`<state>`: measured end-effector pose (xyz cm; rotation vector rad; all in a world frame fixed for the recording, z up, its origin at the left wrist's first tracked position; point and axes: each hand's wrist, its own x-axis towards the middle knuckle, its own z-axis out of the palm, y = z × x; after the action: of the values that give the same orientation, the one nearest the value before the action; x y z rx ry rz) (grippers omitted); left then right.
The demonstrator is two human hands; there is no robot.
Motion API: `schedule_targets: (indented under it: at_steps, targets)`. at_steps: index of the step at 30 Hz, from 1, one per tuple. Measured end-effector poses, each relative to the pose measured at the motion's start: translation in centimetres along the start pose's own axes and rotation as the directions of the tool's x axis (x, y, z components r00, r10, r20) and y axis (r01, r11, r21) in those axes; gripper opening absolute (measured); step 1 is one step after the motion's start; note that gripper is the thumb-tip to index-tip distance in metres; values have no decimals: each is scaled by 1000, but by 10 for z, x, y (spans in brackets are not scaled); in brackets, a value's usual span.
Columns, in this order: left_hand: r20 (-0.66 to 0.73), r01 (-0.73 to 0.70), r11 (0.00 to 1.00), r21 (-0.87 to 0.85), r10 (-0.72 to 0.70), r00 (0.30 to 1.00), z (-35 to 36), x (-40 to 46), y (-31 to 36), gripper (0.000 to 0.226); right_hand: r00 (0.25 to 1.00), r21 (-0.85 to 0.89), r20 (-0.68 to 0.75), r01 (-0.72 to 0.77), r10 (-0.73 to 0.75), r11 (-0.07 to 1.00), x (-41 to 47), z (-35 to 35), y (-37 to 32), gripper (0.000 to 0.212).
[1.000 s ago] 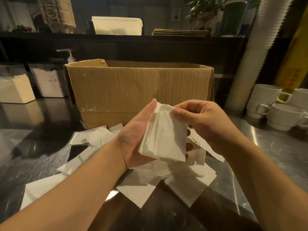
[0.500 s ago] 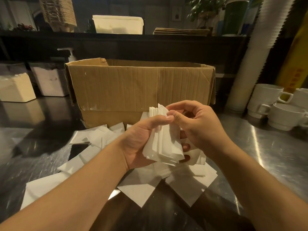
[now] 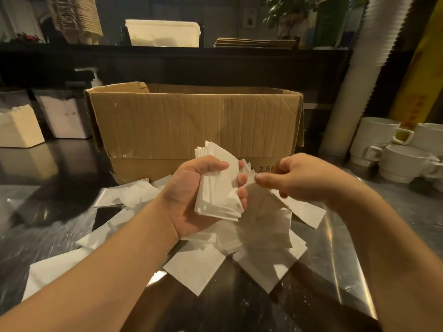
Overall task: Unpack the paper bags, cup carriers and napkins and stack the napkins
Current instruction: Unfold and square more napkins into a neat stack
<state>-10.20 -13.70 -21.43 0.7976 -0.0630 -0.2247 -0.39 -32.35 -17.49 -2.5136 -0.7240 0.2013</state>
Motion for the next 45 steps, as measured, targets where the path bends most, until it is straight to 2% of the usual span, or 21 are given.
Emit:
schedule_targets:
  at_steps: [4,7,10,18,24,29,33,38,40,43,45]
  targets:
    - [-42,-9,1000,20,10,999,-1,2,0,48,954,-173,298,36,18,984,-8,-4,0,62]
    - [-64,-15,1000,16,16,998,0,2,0,50,930,-223,366,61,25,973,-11,-4,3,85]
    - [-99,-21,1000,23,23,995,1,2,-1,50,953,-262,304,82,1,962,-10,4,2,81]
    - [-124,-31,999,37,36,992,4,2,0,48,991,-181,26,132,-129,975,-1,20,0,39]
    - [-113,-41,999,-2,41,993,3,2,2,49,975,-22,-126,180,-181,983,3,20,-1,20]
    - [-124,-62,998,-24,58,991,4,0,4,46,951,202,-265,217,-160,955,4,16,1,25]
    - [-150,-72,997,0,71,986,4,0,5,44,935,537,-344,268,-82,799,4,10,-1,16]
    - [-165,-78,997,20,81,983,2,1,5,46,915,664,-402,318,-34,677,2,6,-1,17]
    - [-159,-77,997,17,79,984,0,2,5,48,924,781,-382,314,16,540,0,3,-2,21]
    - [-132,-79,997,11,80,988,1,2,4,47,958,935,-285,271,26,229,-1,-2,-2,24]
    - [-137,-96,995,16,98,986,2,0,4,45,973,962,-222,230,-62,151,-5,-3,-2,22]
